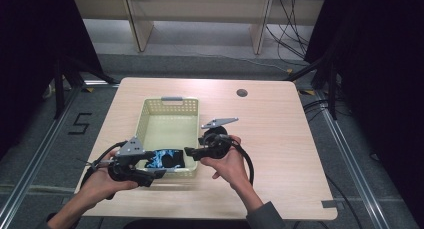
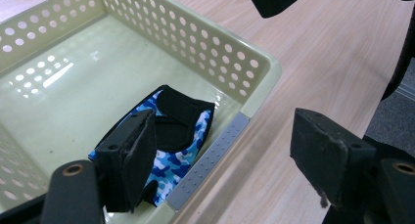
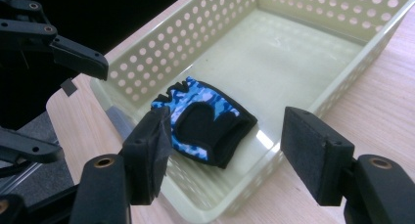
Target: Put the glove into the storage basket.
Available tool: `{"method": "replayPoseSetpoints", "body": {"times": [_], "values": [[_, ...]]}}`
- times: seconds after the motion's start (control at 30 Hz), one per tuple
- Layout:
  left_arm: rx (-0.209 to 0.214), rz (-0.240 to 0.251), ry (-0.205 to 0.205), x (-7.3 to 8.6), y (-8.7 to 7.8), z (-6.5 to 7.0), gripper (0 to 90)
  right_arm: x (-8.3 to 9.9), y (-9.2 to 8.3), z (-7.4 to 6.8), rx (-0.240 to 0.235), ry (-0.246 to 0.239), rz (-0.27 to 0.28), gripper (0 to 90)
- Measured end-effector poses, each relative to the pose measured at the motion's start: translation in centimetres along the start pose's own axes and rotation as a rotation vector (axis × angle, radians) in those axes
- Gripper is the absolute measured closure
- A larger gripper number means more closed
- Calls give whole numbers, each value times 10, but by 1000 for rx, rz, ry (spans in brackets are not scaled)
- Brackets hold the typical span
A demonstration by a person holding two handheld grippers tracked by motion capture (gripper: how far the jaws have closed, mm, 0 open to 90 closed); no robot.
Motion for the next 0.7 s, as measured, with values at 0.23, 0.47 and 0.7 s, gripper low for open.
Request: {"method": "replayPoseSetpoints", "body": {"times": [0.23,0.47,0.7], "values": [[0,20,-15,3,2,4,217,5,-8,1,-5,-2,17,355],[10,37,-36,7,7,11,213,9,-14,-4,-25,8,28,350],[19,67,-61,8,9,17,214,15,-17,-5,-20,-18,34,339]]}}
Point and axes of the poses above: each handheld gripper's, and its own axes: y roughly forward along the jaws, x roughly out of its underside, z roughly to its right, the point moved 10 cm from there along y, roughly forward along the jaws, and after that the axes turned 8 degrees about -x, right-handed, at the moved point
